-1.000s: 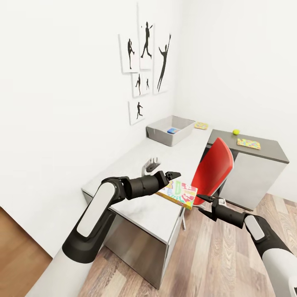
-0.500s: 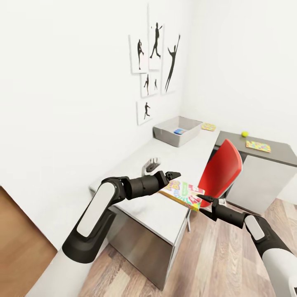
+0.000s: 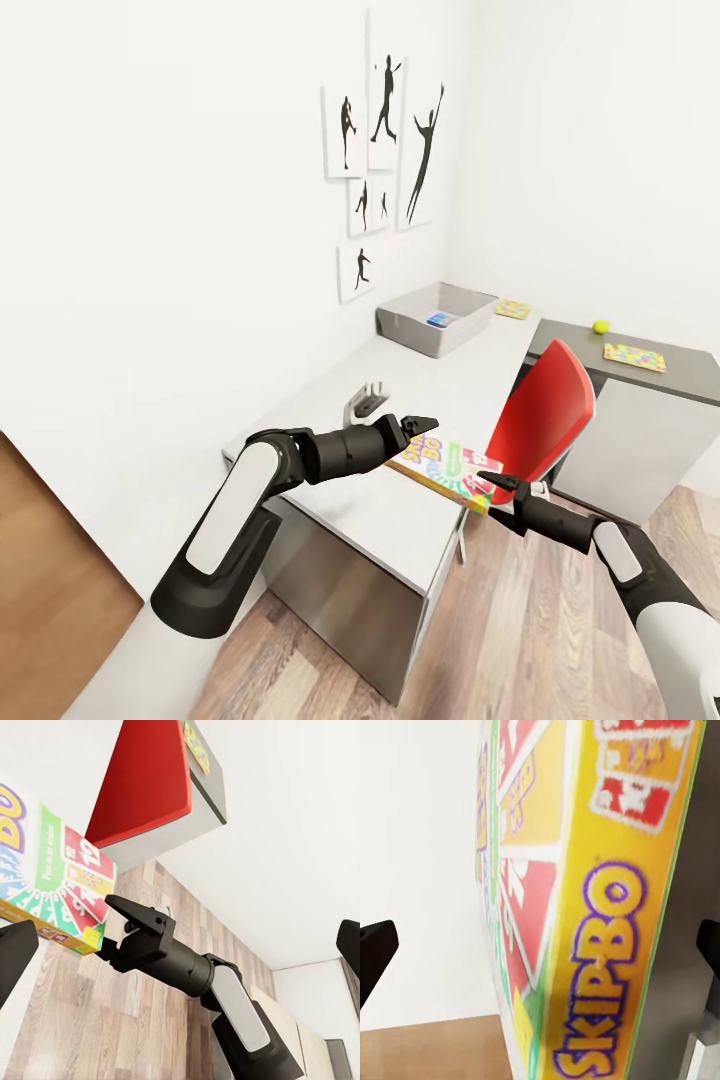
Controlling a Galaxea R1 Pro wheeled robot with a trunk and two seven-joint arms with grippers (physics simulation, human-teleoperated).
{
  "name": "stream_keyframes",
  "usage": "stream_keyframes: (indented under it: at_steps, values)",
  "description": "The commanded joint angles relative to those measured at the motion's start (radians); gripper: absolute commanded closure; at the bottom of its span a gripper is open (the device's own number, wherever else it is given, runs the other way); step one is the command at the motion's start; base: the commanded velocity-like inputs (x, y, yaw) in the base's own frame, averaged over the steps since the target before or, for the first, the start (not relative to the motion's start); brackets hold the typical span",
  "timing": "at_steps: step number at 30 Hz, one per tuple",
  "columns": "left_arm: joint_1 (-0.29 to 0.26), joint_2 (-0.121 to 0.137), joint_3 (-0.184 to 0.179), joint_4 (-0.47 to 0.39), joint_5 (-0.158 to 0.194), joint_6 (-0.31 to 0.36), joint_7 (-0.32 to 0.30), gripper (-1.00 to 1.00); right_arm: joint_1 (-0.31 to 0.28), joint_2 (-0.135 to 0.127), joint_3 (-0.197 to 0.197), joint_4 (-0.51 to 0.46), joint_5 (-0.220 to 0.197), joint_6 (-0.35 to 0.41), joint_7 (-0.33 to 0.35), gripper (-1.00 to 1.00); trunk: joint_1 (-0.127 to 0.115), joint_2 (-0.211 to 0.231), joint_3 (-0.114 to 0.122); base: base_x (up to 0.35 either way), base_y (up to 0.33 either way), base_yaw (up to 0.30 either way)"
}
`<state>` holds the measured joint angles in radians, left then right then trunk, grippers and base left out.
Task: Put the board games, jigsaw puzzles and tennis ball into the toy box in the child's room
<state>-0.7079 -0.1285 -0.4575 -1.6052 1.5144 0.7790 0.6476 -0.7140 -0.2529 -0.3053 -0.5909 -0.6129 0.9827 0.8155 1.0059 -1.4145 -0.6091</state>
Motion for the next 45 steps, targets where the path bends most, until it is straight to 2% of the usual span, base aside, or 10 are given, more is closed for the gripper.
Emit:
stream_keyframes:
  at_steps: [1, 40, 41, 45]
  values:
    - [-0.001, 0.0, 0.0, -0.001, 0.01, 0.0, 0.01, -1.0, -0.001, 0.0, -0.003, 0.0, 0.005, 0.004, 0.005, -1.0, 0.0, -0.001, -0.001, 0.0, 0.0, 0.015]
    - [-0.002, -0.002, -0.001, -0.001, 0.01, 0.0, 0.009, -1.0, -0.001, 0.001, -0.003, -0.005, 0.003, 0.004, 0.014, -1.0, 0.0, -0.001, -0.001, 0.0, 0.0, 0.002]
    - [-0.002, -0.002, -0.001, -0.001, 0.01, 0.0, 0.009, -1.0, -0.001, 0.001, -0.003, -0.005, 0.003, 0.004, 0.014, 1.0, 0.0, -0.001, -0.001, 0.0, 0.0, 0.0]
    - [-0.002, -0.002, -0.001, -0.001, 0.01, 0.0, 0.009, -1.0, -0.001, 0.001, -0.002, -0.007, 0.003, 0.005, 0.014, 1.0, 0.0, -0.001, -0.001, 0.0, 0.0, 0.0]
